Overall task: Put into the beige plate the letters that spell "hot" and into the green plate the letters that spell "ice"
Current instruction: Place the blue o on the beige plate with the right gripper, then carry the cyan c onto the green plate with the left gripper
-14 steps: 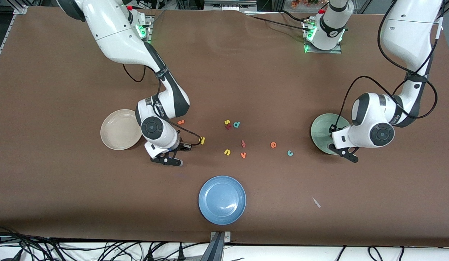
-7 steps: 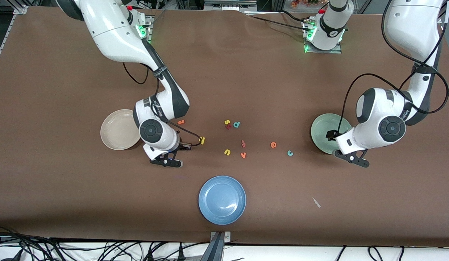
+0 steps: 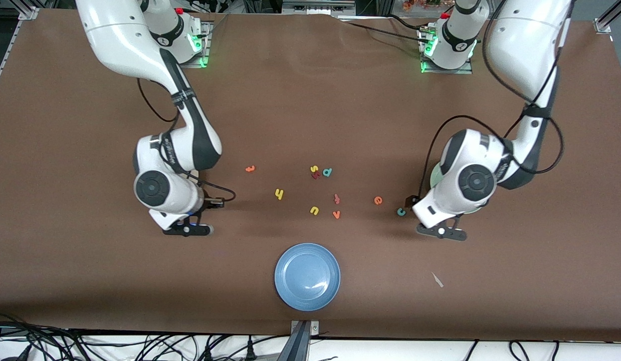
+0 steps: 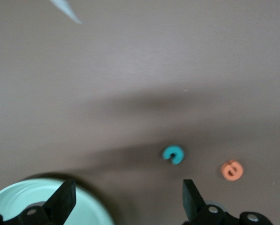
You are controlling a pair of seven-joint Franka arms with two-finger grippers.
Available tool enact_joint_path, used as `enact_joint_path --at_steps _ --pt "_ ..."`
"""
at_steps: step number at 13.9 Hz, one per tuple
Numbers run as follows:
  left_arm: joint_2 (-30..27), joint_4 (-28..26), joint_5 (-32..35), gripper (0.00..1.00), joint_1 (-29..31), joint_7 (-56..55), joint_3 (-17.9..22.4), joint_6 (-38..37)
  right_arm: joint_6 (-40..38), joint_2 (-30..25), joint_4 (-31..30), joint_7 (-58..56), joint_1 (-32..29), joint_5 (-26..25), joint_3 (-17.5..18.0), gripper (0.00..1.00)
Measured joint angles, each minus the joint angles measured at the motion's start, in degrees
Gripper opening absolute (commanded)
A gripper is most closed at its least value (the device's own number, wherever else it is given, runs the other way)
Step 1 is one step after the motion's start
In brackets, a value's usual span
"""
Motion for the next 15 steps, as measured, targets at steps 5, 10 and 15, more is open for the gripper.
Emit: enact_joint_path --at_steps 5,10,15 --pt "5.46 1.14 0.07 0.9 -1.69 2.35 0.22 5.52 17.15 -11.58 -25.26 -9.85 -0.27 0.09 -5.58 0.13" --pt "6.74 1.1 0.07 0.85 -2.22 3.42 0.27 5.81 22.62 -12.28 -31.77 -10.86 -0.59 0.18 -6.09 1.0" --pt "7.27 -0.03 0.33 0.46 -3.27 3.79 0.27 5.71 7.63 -12.34 -19.25 -0.72 2.62 3.58 -4.17 1.0"
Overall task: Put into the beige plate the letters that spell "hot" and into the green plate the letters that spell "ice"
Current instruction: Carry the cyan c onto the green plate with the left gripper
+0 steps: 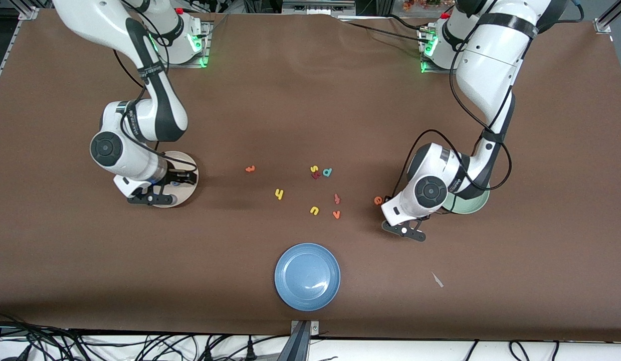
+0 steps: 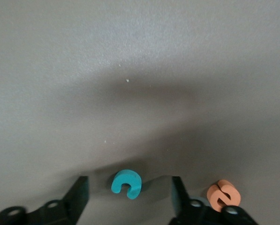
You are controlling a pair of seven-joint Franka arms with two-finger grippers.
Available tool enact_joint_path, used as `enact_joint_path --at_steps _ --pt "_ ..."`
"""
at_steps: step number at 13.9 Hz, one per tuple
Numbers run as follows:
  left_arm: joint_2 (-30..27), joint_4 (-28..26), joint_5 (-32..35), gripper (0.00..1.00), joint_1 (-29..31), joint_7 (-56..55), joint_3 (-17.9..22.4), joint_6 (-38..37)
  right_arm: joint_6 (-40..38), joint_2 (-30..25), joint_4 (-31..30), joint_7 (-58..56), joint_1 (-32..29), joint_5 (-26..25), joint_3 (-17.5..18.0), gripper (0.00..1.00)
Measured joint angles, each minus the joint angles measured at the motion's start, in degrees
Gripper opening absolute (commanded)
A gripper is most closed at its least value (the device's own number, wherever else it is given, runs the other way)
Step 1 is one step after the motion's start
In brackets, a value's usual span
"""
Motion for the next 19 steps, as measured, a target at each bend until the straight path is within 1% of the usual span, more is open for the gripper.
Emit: enact_joint_path --at_steps 1,2,3,4,5,7,9,11,14,15,16,18,19 --pt "0.03 0.0 0.55 0.46 0.01 0.21 0.03 0.0 -0.54 0.51 1.97 3.52 1.72 0.01 0.49 1.0" --pt "-0.02 0.04 0.91 0.4 0.01 0.39 0.02 0.0 -0.64 1.64 3.95 6.98 3.67 0.02 0.85 1.0" --pt "-0.03 0.05 1.26 0.26 -0.01 0.52 0.01 0.0 -0.65 3.41 6.07 10.5 5.74 0.02 1.02 1.0" --pt "-0.03 0.07 1.66 0.18 -0.03 0.59 0.0 0.0 -0.63 5.62 8.34 13.91 7.64 0.03 1.09 1.0" --pt "-0.07 0.12 2.06 0.15 -0.04 0.62 -0.03 0.0 -0.6 8.14 10.81 16.89 9.27 0.03 1.1 1.0" --pt "-0.17 0.26 2.67 0.13 -0.01 1.46 0.08 0.0 -0.63 13.21 15.85 21.84 11.58 0.04 1.12 1.0" --pt "-0.85 0.78 2.75 0.13 0.53 4.69 0.56 -2.05 -0.72 17.17 19.96 25.73 12.51 0.06 1.86 1.0" --pt "-3.33 2.02 2.75 0.13 2.68 8.93 1.0 -8.05 -0.74 19.69 23.2 29.05 12.8 0.06 2.86 1.0" --pt "-8.48 2.02 2.76 0.14 8.62 14.97 1.19 -18.56 -0.95 22.0 26.94 32.05 12.88 0.06 4.5 0.99" --pt "-9.74 0.99 2.76 0.15 10.66 16.03 1.19 -20.9 -0.95 22.64 27.97 32.76 12.91 0.06 4.84 0.99" --pt "-10.78 -0.95 2.76 0.18 12.08 16.52 1.18 -21.41 -0.95 23.25 28.78 33.14 12.91 0.06 5.1 0.99" --pt "-12.9 -6.72 2.76 0.2 13.19 16.68 1.15 -20.13 -0.95 24.09 29.68 33.49 12.91 0.06 5.44 0.95" --pt "-14.17 -10.06 2.76 0.28 13.22 16.45 1.13 -18.09 -0.95 24.41 29.85 33.52 12.9 0.07 5.53 0.94"
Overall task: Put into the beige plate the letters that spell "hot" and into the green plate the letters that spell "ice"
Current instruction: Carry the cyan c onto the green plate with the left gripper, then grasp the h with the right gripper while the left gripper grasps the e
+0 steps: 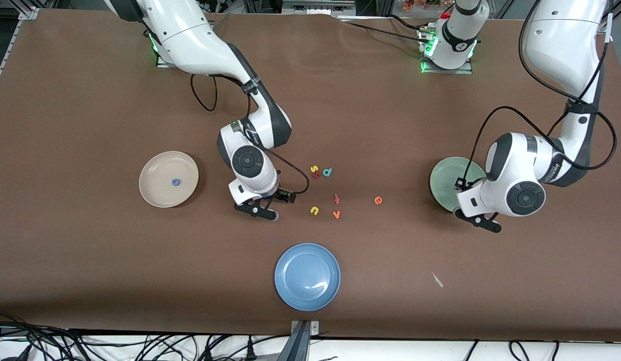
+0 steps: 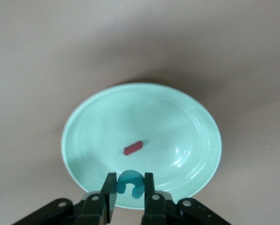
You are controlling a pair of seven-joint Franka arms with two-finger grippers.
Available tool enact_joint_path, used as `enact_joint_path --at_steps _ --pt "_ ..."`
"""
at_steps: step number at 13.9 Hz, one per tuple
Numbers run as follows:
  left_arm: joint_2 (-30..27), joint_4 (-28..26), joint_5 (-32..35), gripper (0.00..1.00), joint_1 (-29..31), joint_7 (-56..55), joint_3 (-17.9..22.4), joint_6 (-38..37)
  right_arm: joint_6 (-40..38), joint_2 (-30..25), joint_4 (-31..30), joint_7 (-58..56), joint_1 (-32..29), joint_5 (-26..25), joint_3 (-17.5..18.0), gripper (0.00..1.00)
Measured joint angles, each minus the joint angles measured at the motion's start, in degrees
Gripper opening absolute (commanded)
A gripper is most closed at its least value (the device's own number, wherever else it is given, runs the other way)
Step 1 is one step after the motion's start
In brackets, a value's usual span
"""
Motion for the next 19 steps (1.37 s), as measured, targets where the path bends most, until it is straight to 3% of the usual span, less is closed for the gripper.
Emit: enact_joint_path --at_steps 1,2,4,8,12,15,19 --pt "-1.3 -3.31 0.0 0.52 -0.01 -0.54 -0.13 2.3 0.0 0.25 0.0 0.01 0.0 0.0 0.08 0.92" --pt "-2.52 -6.15 0.0 0.98 -0.02 -1.57 -0.26 4.28 0.0 0.5 0.02 0.02 0.0 0.0 0.13 0.91" --pt "-4.36 -9.24 0.0 1.0 -0.03 -3.17 -0.44 5.9 0.0 0.78 0.02 0.17 0.0 0.06 0.15 0.88" --pt "-6.17 -9.5 0.0 1.0 -0.49 -8.72 -1.98 6.12 0.25 1.48 0.04 0.45 0.0 1.86 0.27 0.81" --pt "-6.03 -8.14 -0.01 1.0 -2.69 -26.71 -6.79 7.04 1.15 2.29 0.05 0.5 0.03 1.95 0.84 0.65" --pt "-2.18 -3.15 -2.13 1.0 -7.58 -41.56 -7.49 7.78 1.16 2.28 0.47 0.5 0.05 2.38 0.98 0.58" --pt "8.05 7.17 -5.22 1.0 -12.23 -58.0 -7.5 9.45 1.12 2.25 0.7 0.5 0.05 2.47 1.14 0.42"
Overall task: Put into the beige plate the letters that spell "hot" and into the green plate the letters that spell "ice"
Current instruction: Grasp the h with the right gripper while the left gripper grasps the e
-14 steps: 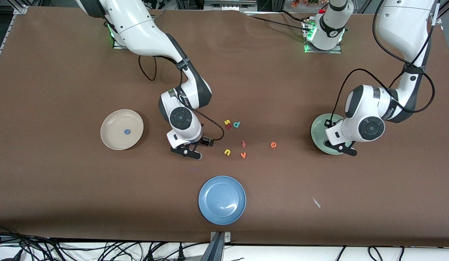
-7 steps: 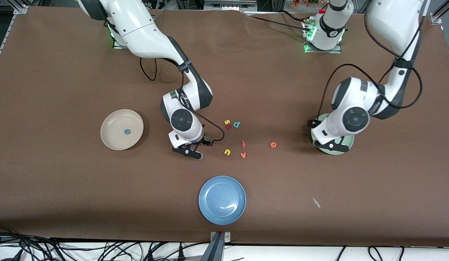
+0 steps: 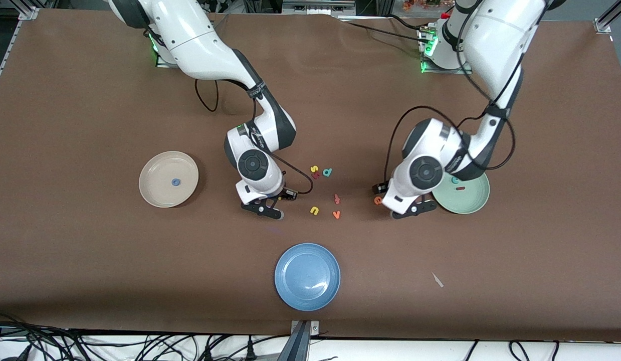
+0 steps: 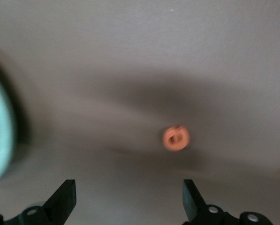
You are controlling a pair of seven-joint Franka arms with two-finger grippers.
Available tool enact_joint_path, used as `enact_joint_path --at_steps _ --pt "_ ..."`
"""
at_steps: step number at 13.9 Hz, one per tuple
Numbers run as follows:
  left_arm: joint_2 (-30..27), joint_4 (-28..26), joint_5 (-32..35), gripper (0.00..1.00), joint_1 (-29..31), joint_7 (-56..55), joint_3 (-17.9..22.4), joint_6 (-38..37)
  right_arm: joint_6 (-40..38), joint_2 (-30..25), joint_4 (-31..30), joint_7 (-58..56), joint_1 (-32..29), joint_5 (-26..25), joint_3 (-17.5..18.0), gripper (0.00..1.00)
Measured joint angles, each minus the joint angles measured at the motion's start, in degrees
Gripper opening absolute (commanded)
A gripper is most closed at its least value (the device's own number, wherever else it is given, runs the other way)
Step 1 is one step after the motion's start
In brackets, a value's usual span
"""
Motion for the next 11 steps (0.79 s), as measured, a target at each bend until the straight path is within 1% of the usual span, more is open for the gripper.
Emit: enact_joint_path --at_steps 2,4,5,6,7,8,9,10,11 --pt "3.06 2.38 -0.07 1.0 -0.16 -4.15 0.1 5.19 -0.13 -0.05 0.03 0.0 0.0 0.0 -0.01 0.32" --pt "3.95 3.03 -0.07 1.0 0.37 -5.69 0.27 7.71 -0.17 -0.07 0.05 0.0 -0.01 0.0 0.0 0.3" --pt "4.1 3.1 -0.07 1.0 0.56 -5.85 0.29 8.06 -0.21 -0.08 0.06 0.0 -0.02 0.0 -0.01 0.24" --pt "4.32 3.09 -0.07 1.0 0.53 -5.97 0.29 8.56 -0.23 -0.08 0.06 0.0 -0.02 0.0 -0.01 0.24" --pt "4.66 3.09 -0.07 0.9 0.36 -6.05 0.25 9.11 -0.29 -0.1 0.06 0.0 -0.03 0.0 -0.02 0.22" --pt "5.11 3.03 -0.07 0.73 0.03 -6.05 0.16 9.29 -0.29 -0.1 0.06 0.0 -0.03 0.0 -0.02 0.2" --pt "5.65 2.89 0.01 0.61 -0.53 -6.03 0.14 9.35 -0.29 -0.1 0.07 0.0 -0.03 0.0 -0.02 0.16" --pt "6.16 2.64 0.31 0.6 -1.2 -6.01 0.14 9.38 -0.32 -0.1 0.09 0.0 -0.04 0.02 -0.02 0.14" --pt "6.53 2.3 1.08 0.48 -1.76 -6.01 0.13 9.39 -0.54 -0.1 0.16 0.0 -0.11 0.06 -0.06 0.12"
